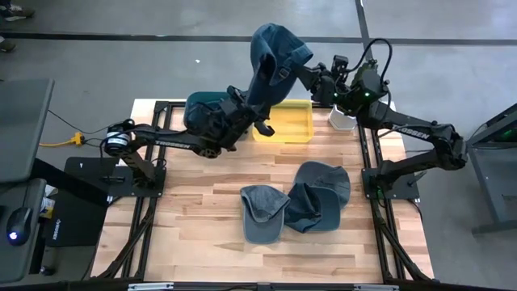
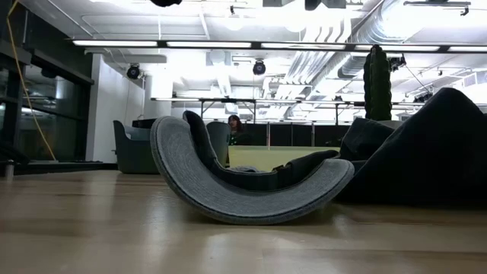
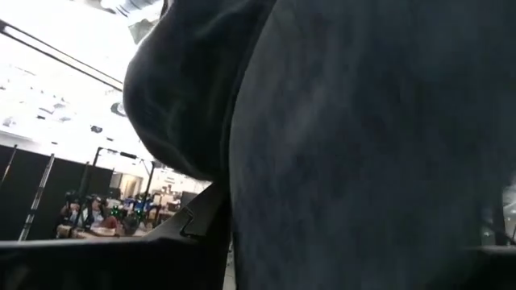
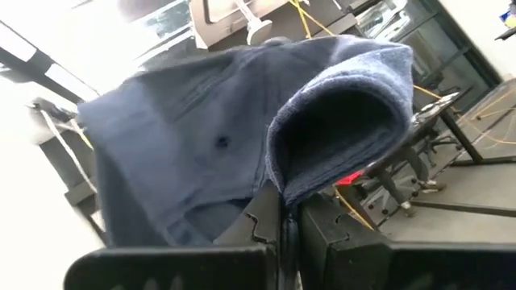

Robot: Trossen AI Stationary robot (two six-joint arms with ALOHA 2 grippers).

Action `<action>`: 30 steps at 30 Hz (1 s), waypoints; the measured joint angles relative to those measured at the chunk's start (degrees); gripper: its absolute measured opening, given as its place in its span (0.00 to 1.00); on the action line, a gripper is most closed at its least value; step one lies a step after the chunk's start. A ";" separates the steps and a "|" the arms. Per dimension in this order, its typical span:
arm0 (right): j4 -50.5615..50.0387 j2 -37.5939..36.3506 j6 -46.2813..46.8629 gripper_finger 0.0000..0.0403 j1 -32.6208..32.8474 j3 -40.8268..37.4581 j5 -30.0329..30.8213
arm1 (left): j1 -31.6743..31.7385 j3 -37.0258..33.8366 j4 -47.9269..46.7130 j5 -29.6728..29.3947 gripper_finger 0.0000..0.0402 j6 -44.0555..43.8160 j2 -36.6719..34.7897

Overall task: Pick & Place hat
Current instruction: Put the top blue cap into the blue bin

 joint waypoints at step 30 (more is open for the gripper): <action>-2.53 2.03 -2.83 0.02 -0.43 0.02 -2.16 | -0.11 1.90 -1.38 -1.73 0.38 3.00 -0.01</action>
